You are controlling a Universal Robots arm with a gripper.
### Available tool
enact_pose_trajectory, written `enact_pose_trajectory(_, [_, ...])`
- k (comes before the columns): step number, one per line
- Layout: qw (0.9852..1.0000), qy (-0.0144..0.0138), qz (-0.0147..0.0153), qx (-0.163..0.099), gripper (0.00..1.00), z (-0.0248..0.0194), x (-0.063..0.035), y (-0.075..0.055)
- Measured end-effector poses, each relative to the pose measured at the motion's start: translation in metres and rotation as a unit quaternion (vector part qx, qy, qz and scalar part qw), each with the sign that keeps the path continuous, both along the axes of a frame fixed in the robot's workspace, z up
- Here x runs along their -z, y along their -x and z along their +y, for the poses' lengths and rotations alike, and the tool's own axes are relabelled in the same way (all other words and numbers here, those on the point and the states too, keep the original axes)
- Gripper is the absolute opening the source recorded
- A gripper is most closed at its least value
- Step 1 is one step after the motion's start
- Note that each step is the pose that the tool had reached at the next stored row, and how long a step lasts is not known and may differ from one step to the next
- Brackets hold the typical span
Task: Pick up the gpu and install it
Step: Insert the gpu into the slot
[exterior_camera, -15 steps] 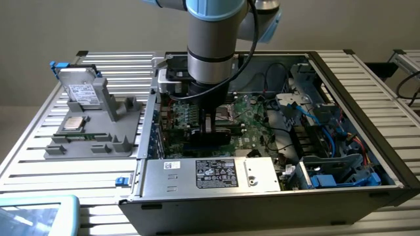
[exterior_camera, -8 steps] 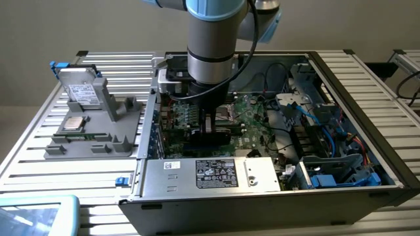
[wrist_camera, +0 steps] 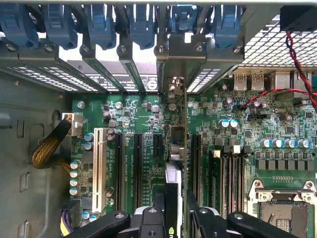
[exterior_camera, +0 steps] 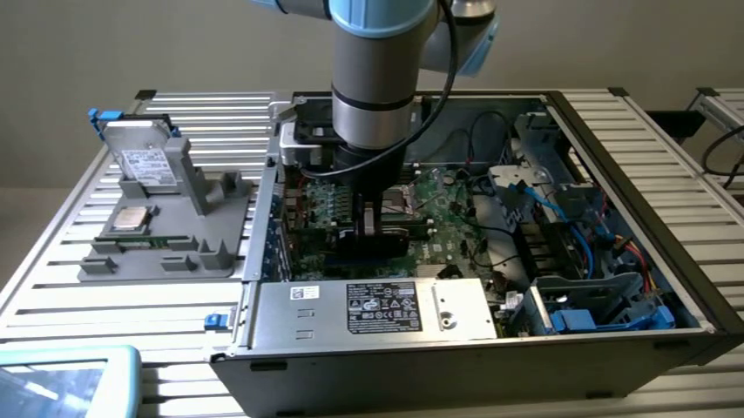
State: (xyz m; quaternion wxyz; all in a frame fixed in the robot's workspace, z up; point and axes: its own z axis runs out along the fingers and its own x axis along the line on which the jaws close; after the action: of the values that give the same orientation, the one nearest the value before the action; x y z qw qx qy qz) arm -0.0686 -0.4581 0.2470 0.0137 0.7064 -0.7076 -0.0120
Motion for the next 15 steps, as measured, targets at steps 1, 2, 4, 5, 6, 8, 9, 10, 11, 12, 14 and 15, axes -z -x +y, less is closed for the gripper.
enact_pose_trajectory(1, [1.0,0.0,0.0,0.0,0.27,0.0,0.0003,0.0])
enact_pose_trajectory(2, [1.0,0.0001,0.0,0.0,0.27,0.0,0.0003,0.0])
enact_pose_trajectory(4, [1.0,0.0002,0.0001,0.0,0.27,0.0,0.0003,0.0001])
enact_pose_trajectory(5, [1.0,0.0002,0.0,0.0,0.27,0.0,0.0004,0.0003])
enact_pose_trajectory(6, [1.0,0.0002,0.0,0.0,0.27,0.0,0.0005,0.0004])
enact_pose_trajectory(8, [1.0,0.0002,0.0,-0.001,0.27,0.0,0.0005,0.0009])
enact_pose_trajectory(9, [1.0,0.0002,0.0,-0.001,0.27,0.0,0.0006,0.001])
enact_pose_trajectory(10, [1.0,0.0002,0.0,-0.001,0.27,0.0,0.0006,0.0013])
enact_pose_trajectory(11, [1.0,0.0002,0.0,-0.001,0.27,0.0,0.0007,0.0014])
enact_pose_trajectory(12, [1.0,0.0002,0.0,-0.001,0.27,0.0,0.0007,0.0016])
enact_pose_trajectory(14, [1.0,0.0004,0.0001,-0.002,0.27,0.0,0.0008,0.0019])
enact_pose_trajectory(15, [1.0,0.0004,0.0001,-0.002,0.27,0.0,0.0008,0.002])
